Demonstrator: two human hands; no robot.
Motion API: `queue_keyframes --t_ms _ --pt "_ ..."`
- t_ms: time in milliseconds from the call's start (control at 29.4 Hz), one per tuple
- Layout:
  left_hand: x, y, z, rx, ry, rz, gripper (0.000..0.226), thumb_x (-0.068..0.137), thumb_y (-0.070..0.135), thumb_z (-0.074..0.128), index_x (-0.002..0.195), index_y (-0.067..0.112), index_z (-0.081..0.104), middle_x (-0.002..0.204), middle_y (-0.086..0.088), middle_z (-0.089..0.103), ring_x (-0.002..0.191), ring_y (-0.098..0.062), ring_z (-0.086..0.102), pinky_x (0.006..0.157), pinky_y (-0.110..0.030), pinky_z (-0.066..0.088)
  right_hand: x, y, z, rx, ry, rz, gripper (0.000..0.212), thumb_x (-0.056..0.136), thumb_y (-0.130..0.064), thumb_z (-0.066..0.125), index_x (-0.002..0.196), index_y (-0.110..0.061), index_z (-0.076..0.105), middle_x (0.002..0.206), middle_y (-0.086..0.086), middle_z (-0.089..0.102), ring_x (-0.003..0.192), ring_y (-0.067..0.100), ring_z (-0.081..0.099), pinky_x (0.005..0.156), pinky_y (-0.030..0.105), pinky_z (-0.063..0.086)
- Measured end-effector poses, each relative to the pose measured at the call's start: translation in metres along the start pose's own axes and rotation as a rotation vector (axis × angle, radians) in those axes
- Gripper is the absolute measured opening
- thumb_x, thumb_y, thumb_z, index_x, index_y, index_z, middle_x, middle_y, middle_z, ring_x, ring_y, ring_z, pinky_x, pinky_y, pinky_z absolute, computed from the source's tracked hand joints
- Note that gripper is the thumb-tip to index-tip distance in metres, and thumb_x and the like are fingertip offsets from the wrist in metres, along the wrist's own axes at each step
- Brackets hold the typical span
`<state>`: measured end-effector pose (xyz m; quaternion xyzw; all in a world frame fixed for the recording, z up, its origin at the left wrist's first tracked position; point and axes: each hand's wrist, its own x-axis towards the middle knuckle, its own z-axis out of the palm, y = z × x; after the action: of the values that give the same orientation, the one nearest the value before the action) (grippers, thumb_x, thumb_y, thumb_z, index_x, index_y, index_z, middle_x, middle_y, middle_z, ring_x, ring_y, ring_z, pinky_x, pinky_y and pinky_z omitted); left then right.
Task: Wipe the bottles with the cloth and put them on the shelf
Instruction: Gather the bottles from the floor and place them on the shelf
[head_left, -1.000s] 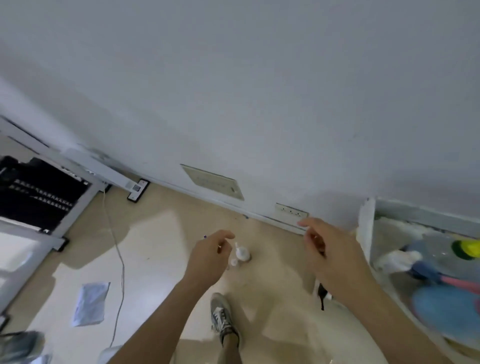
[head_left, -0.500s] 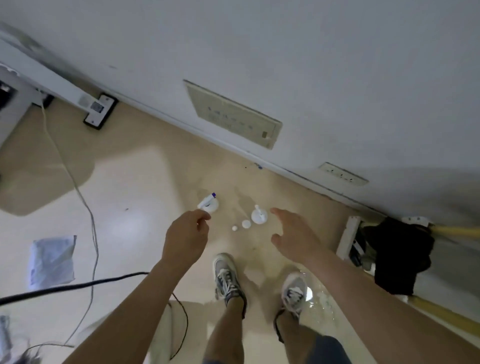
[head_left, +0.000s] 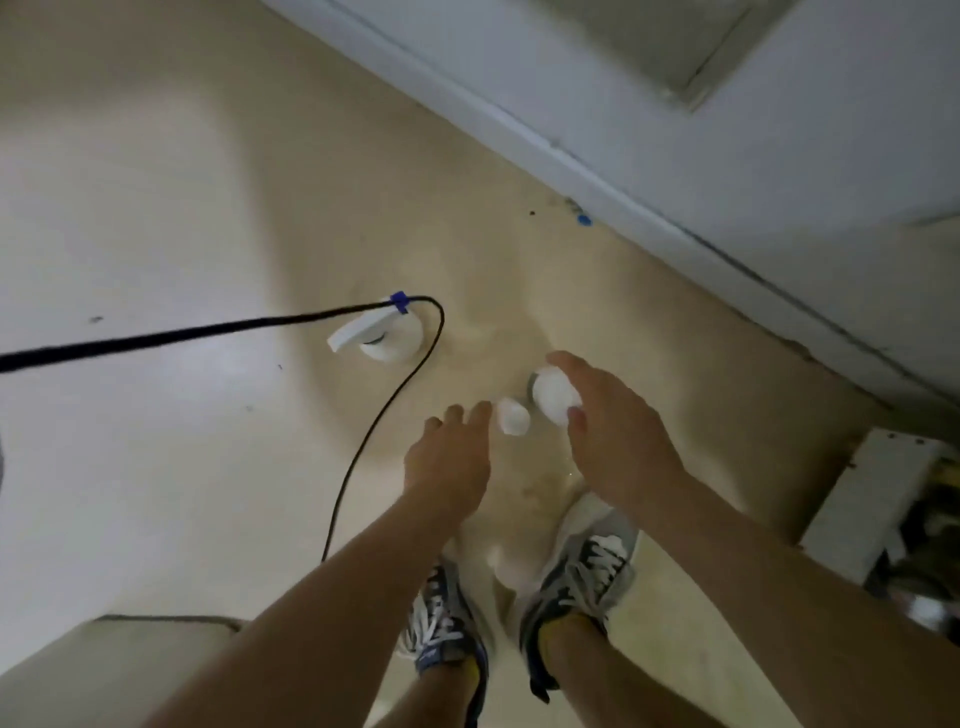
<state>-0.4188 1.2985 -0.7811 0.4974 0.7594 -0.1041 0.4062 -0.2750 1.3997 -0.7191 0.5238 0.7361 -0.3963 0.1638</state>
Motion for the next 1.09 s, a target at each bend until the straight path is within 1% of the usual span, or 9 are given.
queue_keyframes --t_ms 238,408,511,613,715,817,919,1021,1089 --pt "0.013 -0.010 0.007 0.158 0.001 0.057 0.024 0.101 0.036 0.044 0.120 0.021 0.048 0.095 -0.002 0.063 0.084 -0.023 0.064 0.061 -0.031 0.040 -0.027 0.013 -0.010 0.348 0.146 0.060 0.051 0.099 -0.008 0.052 0.143 -0.032 0.045 0.135 0.004 0.060 0.112 0.025 0.066 0.094 0.042 0.055" --pt "-0.083 0.045 -0.078 -0.123 0.121 0.101 0.028 0.093 0.026 0.055 0.119 0.019 0.060 0.102 -0.001 0.064 0.096 -0.021 0.059 0.076 -0.030 0.047 -0.123 -0.044 -0.091 0.629 0.529 0.136 0.031 0.092 -0.007 0.067 0.104 -0.035 0.067 0.087 -0.014 0.072 0.075 0.008 0.071 0.071 0.026 0.059" --pt "-0.169 0.099 -0.158 -0.319 0.223 0.262 0.028 0.088 0.023 0.065 0.116 0.019 0.067 0.102 -0.001 0.059 0.096 -0.019 0.054 0.073 -0.019 0.040 -0.219 -0.085 -0.171 0.724 0.696 0.168 0.035 0.091 -0.008 0.067 0.096 -0.042 0.066 0.082 -0.012 0.071 0.069 0.010 0.069 0.066 0.027 0.058" --pt "-0.243 0.144 -0.230 -0.521 0.266 0.487 0.030 0.089 0.044 0.059 0.106 0.021 0.066 0.112 0.006 0.053 0.100 -0.008 0.048 0.079 -0.011 0.034 -0.310 -0.120 -0.241 0.693 0.864 0.141 0.030 0.089 -0.016 0.068 0.097 -0.045 0.065 0.073 -0.008 0.069 0.065 0.011 0.067 0.061 0.025 0.057" --pt "-0.313 0.208 -0.297 -0.691 0.182 0.648 0.038 0.098 0.054 0.040 0.097 0.017 0.049 0.087 0.000 0.065 0.076 -0.010 0.059 0.059 -0.019 0.042 -0.411 -0.139 -0.310 0.624 1.131 0.140 0.013 0.092 -0.022 0.066 0.101 -0.032 0.067 0.067 -0.006 0.065 0.062 0.005 0.062 0.052 0.008 0.045" --pt "-0.368 0.271 -0.339 -0.753 0.195 0.840 0.028 0.099 0.052 0.039 0.097 0.024 0.041 0.073 0.003 0.062 0.066 -0.009 0.059 0.052 -0.018 0.042 -0.485 -0.142 -0.354 0.467 1.280 0.108 0.014 0.098 -0.026 0.060 0.109 -0.032 0.057 0.081 -0.009 0.066 0.067 0.006 0.066 0.053 0.008 0.046" --pt "-0.415 0.323 -0.353 -0.755 0.086 1.003 0.016 0.096 0.051 0.040 0.103 0.037 0.044 0.079 0.006 0.061 0.068 -0.011 0.059 0.064 -0.027 0.049 -0.543 -0.131 -0.380 0.481 1.380 0.150 0.013 0.100 -0.030 0.055 0.112 -0.032 0.052 0.099 0.000 0.069 0.071 0.008 0.072 0.053 0.014 0.050" --pt "-0.460 0.368 -0.358 -0.746 -0.020 1.077 0.010 0.095 0.046 0.049 0.101 0.038 0.050 0.076 0.006 0.059 0.071 -0.019 0.059 0.070 -0.048 0.051 -0.596 -0.112 -0.406 0.498 1.553 0.183 0.010 0.101 -0.029 0.054 0.107 -0.034 0.050 0.093 0.000 0.068 0.065 0.013 0.071 0.053 0.027 0.056" --pt "-0.482 0.396 -0.359 -0.762 -0.063 1.102 0.009 0.093 0.045 0.056 0.096 0.037 0.058 0.081 0.014 0.060 0.080 -0.013 0.060 0.077 -0.045 0.051 -0.624 -0.094 -0.422 0.440 1.637 0.207 0.007 0.101 -0.029 0.053 0.106 -0.032 0.050 0.086 0.000 0.066 0.059 0.013 0.068 0.052 0.029 0.056"
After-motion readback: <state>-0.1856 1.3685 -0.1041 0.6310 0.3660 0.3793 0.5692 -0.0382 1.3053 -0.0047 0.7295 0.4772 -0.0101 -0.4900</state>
